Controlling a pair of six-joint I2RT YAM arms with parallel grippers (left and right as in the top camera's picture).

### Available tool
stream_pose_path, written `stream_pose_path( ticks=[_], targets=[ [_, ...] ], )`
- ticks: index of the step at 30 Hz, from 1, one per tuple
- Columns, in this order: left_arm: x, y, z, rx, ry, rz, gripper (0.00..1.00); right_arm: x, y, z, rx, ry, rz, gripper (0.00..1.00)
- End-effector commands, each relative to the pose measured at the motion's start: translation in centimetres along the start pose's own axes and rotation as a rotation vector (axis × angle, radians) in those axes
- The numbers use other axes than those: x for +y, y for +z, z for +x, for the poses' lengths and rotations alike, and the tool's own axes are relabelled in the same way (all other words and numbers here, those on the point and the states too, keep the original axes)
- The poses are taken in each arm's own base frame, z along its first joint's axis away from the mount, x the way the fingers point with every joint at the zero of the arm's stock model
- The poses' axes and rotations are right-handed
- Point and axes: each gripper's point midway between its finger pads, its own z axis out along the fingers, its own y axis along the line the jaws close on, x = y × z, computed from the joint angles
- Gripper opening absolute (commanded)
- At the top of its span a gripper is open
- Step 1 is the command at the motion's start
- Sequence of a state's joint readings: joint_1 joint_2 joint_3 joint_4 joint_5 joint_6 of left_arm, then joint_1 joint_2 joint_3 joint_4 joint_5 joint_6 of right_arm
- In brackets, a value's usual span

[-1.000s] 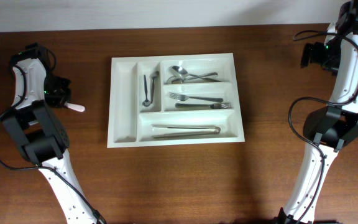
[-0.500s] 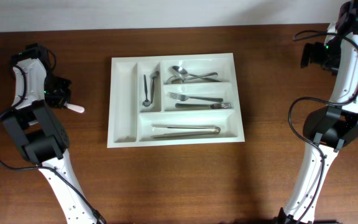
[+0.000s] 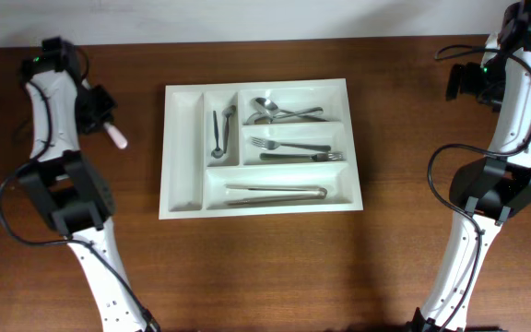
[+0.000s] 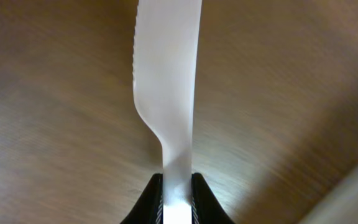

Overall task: Pack container
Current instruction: 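Lift the plastic knife and carry it right over the tray, then lower the knife into the tray's narrow left compartment and release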

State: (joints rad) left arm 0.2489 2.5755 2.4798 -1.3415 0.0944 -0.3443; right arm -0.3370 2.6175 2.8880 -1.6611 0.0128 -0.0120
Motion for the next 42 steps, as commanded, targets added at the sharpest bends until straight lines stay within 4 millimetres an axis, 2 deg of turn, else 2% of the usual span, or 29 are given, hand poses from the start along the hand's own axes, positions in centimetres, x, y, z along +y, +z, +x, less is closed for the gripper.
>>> stream_pose_path(
  ticks=[1,6,11,17,25,30,36,42],
  targets=[
    [-4.7,-2.4,0.6,-0.038,0.279,0.063,0.02,-0.1,-1.0,-0.1,-0.018,-0.003,-0.005,0.99],
    [-9.1,-5.3,2.5,-0.066,0.444,0.084,0.02,-0.1,-1.0,-0.1,-0.018,-0.003,-0.005,0.99],
    [-11.4,-7.0,5.0,-0.046,0.504,0.090,0.02,-0.1,-1.0,-0.1,-0.018,-0.003,-0.005,0.99],
    [-11.8,-6.8,8.6,0.067,0.538,0.061,0.02,-0.1,-1.0,-0.1,-0.018,-0.003,-0.005,0.99],
    [-14.1,-6.7,10.8,0.083,0.676,0.066,0.02,-0.1,-1.0,-0.1,-0.018,-0.003,-0.005,0.99],
    [-14.9,-6.6,11.5,0.084,0.699,0.061,0.03,-0.1,-1.0,-0.1,-0.018,-0.003,-0.005,0.99],
    [-14.7,-5.8,12.1,0.118,0.696,0.050,0.03,-0.1,-1.0,-0.1,-0.018,-0.003,-0.005,0.99],
    [-13.5,-3.8,13.4,0.209,0.666,0.015,0.02,-0.1,-1.0,-0.1,-0.018,-0.003,-0.005,0.99]
  ],
)
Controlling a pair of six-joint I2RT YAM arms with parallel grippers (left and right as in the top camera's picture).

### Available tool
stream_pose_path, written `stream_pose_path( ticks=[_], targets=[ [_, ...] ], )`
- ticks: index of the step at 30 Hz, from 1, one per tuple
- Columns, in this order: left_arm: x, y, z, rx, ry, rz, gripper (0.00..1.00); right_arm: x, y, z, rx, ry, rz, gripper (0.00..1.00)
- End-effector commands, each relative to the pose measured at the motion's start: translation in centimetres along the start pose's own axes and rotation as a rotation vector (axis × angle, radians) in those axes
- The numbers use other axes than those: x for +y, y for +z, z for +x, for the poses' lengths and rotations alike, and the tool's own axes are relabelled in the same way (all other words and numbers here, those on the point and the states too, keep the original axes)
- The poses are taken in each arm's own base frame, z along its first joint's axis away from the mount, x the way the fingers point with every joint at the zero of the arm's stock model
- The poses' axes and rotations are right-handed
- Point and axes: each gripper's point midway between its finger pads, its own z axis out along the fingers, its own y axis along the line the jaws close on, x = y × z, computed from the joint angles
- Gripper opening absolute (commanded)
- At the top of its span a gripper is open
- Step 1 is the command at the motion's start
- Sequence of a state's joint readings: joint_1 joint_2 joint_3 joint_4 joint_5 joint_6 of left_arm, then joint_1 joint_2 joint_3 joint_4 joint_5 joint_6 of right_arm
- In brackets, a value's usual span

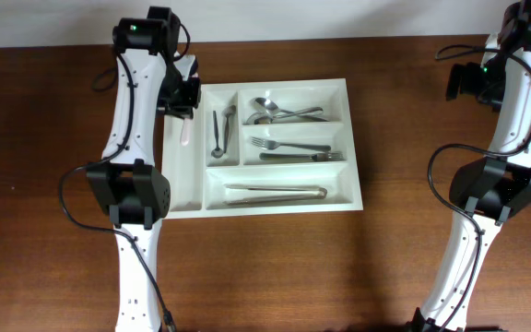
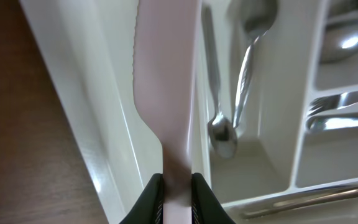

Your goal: Pack container

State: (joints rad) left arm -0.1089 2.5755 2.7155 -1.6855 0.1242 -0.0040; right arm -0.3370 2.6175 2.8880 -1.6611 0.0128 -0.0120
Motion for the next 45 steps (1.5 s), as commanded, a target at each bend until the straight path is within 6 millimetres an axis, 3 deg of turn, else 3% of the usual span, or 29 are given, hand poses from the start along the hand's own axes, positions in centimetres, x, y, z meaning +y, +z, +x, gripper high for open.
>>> stream_pose_path(
  ticks=[1,8,14,21,26,31,32,35,39,42,45],
  targets=[
    [0.5,1.6,1.2,0.072,-0.024,0.003,0.02,-0.1,-1.0,-0.1,-0.018,-0.003,-0.005,0.99],
    [0.9,4.0,3.3,0.182,-0.048,-0.009,0.02,-0.1,-1.0,-0.1,-0.018,-0.003,-0.005,0.99],
    [1.6,4.3,3.6,0.199,-0.090,-0.048,0.02,-0.1,-1.0,-0.1,-0.018,-0.003,-0.005,0.99],
    [1.6,4.3,3.6,0.199,-0.090,-0.048,0.36,-0.1,-1.0,-0.1,-0.018,-0.003,-0.005,0.99],
    [1.6,4.3,3.6,0.199,-0.090,-0.048,0.80,-0.1,-1.0,-0.1,-0.018,-0.003,-0.005,0.99],
    [1.5,3.9,3.1,0.174,-0.056,-0.045,0.87,-0.1,-1.0,-0.1,-0.018,-0.003,-0.005,0.99],
    [1.5,3.5,2.8,0.158,-0.045,-0.045,0.93,-0.1,-1.0,-0.1,-0.018,-0.003,-0.005,0.99],
    [1.6,1.2,1.0,0.057,-0.029,-0.064,0.95,-0.1,-1.0,-0.1,-0.018,-0.003,-0.005,0.99],
    [0.7,-4.9,-1.5,-0.156,-0.009,-0.055,0.99,-0.1,-1.0,-0.1,-0.018,-0.003,-0.005,0.99],
    [0.0,-10.9,-1.6,-0.308,0.012,-0.057,1.00,-0.1,-1.0,-0.1,-0.018,-0.003,-0.005,0.99],
    [0.0,-16.2,-0.4,-0.421,0.034,-0.100,1.00,-0.1,-1.0,-0.1,-0.018,-0.003,-0.005,0.99]
  ],
)
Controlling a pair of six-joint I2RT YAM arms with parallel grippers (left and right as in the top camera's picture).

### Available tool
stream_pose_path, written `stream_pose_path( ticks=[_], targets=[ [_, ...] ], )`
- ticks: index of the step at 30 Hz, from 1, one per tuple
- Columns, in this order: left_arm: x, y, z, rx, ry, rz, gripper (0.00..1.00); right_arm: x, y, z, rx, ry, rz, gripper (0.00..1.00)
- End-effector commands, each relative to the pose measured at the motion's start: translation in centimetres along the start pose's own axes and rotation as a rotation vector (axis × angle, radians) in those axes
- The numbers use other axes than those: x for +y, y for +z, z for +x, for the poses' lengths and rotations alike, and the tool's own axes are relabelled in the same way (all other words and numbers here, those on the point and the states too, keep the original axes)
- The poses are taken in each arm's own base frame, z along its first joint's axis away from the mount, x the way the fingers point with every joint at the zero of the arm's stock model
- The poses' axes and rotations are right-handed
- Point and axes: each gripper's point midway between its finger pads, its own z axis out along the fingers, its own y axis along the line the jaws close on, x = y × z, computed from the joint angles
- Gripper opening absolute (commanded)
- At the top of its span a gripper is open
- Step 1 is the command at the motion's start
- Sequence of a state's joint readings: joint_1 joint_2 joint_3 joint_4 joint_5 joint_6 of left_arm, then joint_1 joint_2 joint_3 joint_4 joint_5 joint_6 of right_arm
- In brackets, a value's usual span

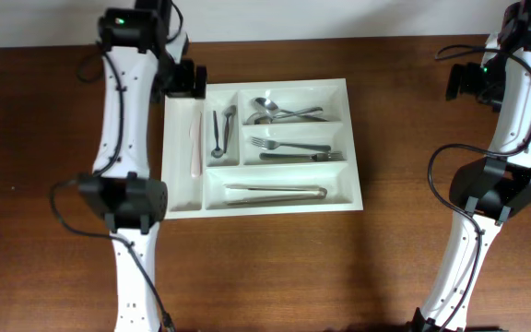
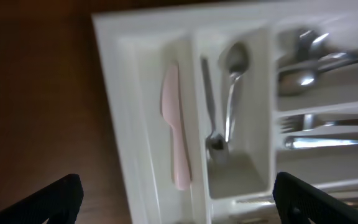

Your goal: Pack container

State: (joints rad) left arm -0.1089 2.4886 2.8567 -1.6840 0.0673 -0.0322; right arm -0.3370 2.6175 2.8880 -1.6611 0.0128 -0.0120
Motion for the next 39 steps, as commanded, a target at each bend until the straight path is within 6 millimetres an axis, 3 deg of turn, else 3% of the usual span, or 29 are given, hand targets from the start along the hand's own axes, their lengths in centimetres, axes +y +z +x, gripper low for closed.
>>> stream_pose_path(
  ticks=[1,6,9,12,18,23,27,30,34,39],
  targets=[
    [0.6,-10.2,-0.5,-0.226,0.039,-0.058,1.00,-0.1,-1.0,-0.1,-0.018,-0.003,-0.005,0.99],
    [0.4,-18.4,1.0,-0.395,0.048,-0.073,1.00,-0.1,-1.0,-0.1,-0.018,-0.003,-0.005,0.99],
    [0.2,-21.6,2.9,-0.439,0.056,-0.073,1.00,-0.1,-1.0,-0.1,-0.018,-0.003,-0.005,0.99],
    [0.2,-23.3,6.3,-0.415,0.055,-0.073,1.00,-0.1,-1.0,-0.1,-0.018,-0.003,-0.005,0.99],
    [0.4,-23.7,16.7,-0.314,-0.013,-0.064,0.99,-0.1,-1.0,-0.1,-0.018,-0.003,-0.005,0.99],
    [-0.4,-25.3,22.5,-0.445,-0.057,0.003,0.99,-0.1,-1.0,-0.1,-0.018,-0.003,-0.005,0.99],
    [-1.2,-25.9,26.1,-0.569,-0.070,0.068,0.99,-0.1,-1.0,-0.1,-0.018,-0.003,-0.005,0.99],
    [-1.1,-25.6,27.4,-0.649,-0.121,0.095,0.99,-0.1,-1.0,-0.1,-0.018,-0.003,-0.005,0.99],
    [-1.1,-24.6,26.7,-0.747,-0.197,0.142,0.99,-0.1,-1.0,-0.1,-0.018,-0.003,-0.005,0.99],
    [-0.8,-21.1,27.1,-0.660,-0.281,0.154,0.99,-0.1,-1.0,-0.1,-0.018,-0.003,-0.005,0.99]
  ],
)
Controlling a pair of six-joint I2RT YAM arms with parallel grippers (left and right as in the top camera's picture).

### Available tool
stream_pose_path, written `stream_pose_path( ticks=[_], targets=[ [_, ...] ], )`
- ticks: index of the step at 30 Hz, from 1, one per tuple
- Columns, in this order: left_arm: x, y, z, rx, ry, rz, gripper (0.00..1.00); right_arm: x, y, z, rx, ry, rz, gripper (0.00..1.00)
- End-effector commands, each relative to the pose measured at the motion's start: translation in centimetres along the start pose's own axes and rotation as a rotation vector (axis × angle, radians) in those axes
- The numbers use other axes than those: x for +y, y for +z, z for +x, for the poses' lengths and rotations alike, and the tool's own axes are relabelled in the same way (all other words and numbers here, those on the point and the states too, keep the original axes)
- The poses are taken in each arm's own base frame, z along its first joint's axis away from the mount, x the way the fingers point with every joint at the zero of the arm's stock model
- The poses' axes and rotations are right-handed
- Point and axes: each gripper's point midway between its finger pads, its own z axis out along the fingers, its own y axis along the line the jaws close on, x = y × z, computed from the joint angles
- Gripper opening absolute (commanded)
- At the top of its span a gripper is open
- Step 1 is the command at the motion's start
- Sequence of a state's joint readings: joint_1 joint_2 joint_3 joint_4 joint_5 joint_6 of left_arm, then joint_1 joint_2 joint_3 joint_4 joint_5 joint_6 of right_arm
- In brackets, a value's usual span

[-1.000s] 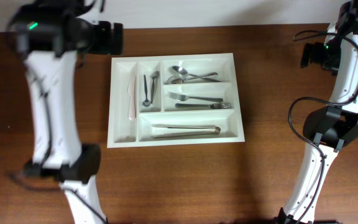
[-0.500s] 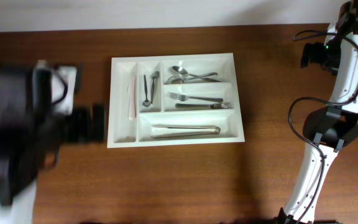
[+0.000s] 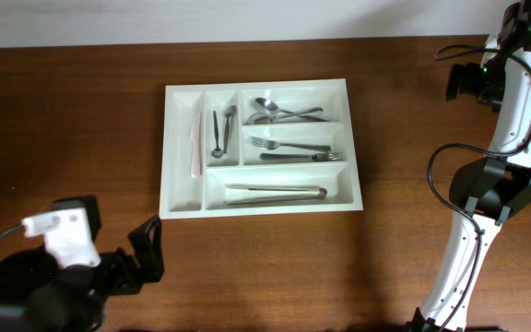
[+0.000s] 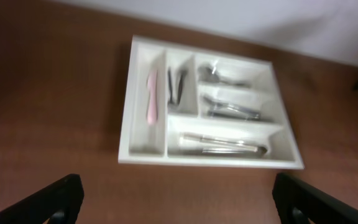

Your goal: Pack container

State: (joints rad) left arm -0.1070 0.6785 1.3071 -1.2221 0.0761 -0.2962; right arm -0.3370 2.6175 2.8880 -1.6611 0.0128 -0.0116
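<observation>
A white cutlery tray point(image 3: 181, 175) lies in the middle of the brown table. A pale pink plastic knife point(image 3: 195, 145) rests lengthwise in its far-left long compartment. The left wrist view shows the whole tray point(image 4: 142, 134) from a distance, with the pink knife point(image 4: 152, 96) in it. My left gripper point(image 3: 146, 254) is pulled back to the near left corner, open and empty point(image 4: 179, 208), its dark fingers point(image 4: 55, 199) spread wide. My right gripper point(image 3: 459, 85) hangs at the far right edge, well away from the tray.
Other compartments hold a small spoon and another utensil point(image 3: 219, 132), spoons point(image 3: 279, 111), forks point(image 3: 293, 148) and metal tongs point(image 3: 277, 193). The right arm's base point(image 3: 496, 194) stands at the right side of the table.
My left arm has pulled back from above the tray's far left corner to the near left corner of the table, gripper still open. The pink knife lies unmoved in its compartment.
At first my left gripper held the pink knife over the table left of the tray. Then it held the knife over the tray's left compartment. Later the knife lay in that compartment with the gripper open above it, and now the arm is withdrawn.
</observation>
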Motion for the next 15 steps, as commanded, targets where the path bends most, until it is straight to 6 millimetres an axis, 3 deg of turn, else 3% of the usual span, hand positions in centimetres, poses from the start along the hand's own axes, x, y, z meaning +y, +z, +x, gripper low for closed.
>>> stream_pose_path(
  ticks=[1,7,11,15],
  targets=[
    [0.5,1.5,1.7,0.064,-0.085,-0.012,0.99,-0.1,-1.0,-0.1,-0.018,-0.003,-0.005,0.99],
    [2.1,1.6,4.9,0.185,-0.092,-0.091,0.99,-0.1,-1.0,-0.1,-0.018,-0.003,-0.005,0.99],
    [2.7,2.3,4.3,0.156,-0.045,-0.120,0.99,-0.1,-1.0,-0.1,-0.018,-0.003,-0.005,0.99],
    [3.1,5.4,3.9,0.112,0.068,-0.111,0.99,-0.1,-1.0,-0.1,-0.018,-0.003,-0.005,0.99]
  ],
)
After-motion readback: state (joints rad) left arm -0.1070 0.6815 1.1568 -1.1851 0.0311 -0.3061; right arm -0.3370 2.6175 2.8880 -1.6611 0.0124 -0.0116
